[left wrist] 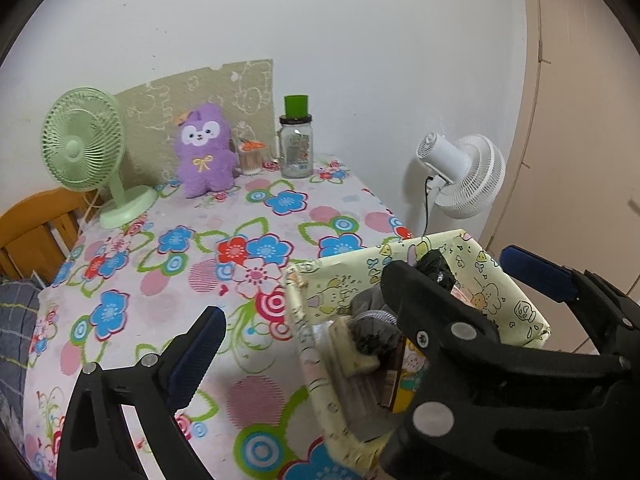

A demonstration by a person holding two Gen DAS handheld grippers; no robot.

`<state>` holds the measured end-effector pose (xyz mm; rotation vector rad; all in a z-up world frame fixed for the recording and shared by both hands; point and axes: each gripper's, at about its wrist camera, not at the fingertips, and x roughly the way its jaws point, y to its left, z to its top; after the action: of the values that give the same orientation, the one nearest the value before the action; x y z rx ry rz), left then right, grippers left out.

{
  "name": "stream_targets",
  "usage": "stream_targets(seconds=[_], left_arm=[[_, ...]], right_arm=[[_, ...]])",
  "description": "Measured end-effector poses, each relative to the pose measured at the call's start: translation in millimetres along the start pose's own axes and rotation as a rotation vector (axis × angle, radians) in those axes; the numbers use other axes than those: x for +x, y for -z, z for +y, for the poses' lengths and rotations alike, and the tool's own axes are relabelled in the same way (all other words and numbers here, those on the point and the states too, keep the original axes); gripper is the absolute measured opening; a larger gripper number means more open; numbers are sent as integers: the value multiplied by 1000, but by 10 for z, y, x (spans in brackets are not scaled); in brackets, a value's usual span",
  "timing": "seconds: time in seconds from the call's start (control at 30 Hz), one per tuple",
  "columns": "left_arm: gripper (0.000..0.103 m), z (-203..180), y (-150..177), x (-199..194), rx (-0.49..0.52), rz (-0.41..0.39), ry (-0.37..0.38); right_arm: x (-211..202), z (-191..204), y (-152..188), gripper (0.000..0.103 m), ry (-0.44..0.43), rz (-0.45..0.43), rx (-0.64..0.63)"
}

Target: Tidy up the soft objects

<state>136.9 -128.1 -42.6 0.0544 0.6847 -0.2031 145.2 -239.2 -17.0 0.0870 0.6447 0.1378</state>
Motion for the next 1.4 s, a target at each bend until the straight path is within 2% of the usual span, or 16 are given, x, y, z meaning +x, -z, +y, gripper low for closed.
stream_targets(seconds=[0.37, 0.8, 1.13, 1.4], left_arm=[[103, 265, 107, -480, -2, -68, -32], [103, 706, 254, -1021, -35, -139, -116], [103, 1063, 306, -1332, -80, -176, -167], [103, 1208, 326, -1581, -93, -226, -196]], right_arm=[[-375, 352, 50, 100, 12, -60, -17], [-728, 803, 101, 103, -4, -114, -56], [-922, 1021, 112, 103, 14, -154, -83], [-1103, 1085, 108, 103, 19, -202, -80]])
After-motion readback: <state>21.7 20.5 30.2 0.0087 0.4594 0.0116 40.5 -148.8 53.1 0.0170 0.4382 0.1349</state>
